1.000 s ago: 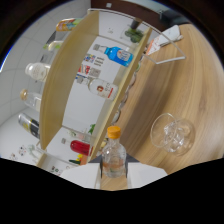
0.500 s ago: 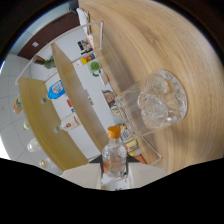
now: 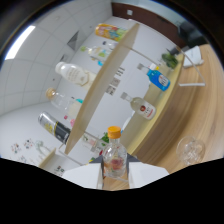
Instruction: Make me a cup of Mount Fuji.
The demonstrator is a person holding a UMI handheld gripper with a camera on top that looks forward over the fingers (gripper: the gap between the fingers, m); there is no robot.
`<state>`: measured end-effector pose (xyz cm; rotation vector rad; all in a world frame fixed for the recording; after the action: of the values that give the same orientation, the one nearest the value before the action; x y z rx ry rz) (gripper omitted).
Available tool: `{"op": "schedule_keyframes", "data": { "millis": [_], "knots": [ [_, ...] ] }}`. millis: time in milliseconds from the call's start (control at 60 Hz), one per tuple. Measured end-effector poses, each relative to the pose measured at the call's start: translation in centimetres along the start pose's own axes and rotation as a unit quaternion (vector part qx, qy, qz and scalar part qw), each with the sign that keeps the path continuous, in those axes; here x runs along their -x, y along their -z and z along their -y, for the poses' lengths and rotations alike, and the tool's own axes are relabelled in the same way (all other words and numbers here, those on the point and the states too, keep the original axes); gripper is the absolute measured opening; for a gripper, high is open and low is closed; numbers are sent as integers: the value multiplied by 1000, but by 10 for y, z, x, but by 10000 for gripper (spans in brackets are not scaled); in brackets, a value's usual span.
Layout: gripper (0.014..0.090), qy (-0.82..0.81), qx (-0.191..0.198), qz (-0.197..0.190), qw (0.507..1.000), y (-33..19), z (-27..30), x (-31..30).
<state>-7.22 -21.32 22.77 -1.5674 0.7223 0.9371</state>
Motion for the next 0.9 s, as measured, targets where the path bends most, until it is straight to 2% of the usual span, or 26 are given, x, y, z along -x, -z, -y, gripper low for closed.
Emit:
{"op": "schedule_keyframes", "data": {
  "millis": [133,217,317,467,900],
  "knots": [
    [345,196,-5,-10,981,-2,-18,24],
    [343,308,8,-38,951,-10,-52,9],
    [345,392,48,-69,916,-23,-97,-22],
    [344,437,110,-108,886,-37,-156,-72],
    [349,460,207,-166,847,-47,-215,-119]
  ]
}}
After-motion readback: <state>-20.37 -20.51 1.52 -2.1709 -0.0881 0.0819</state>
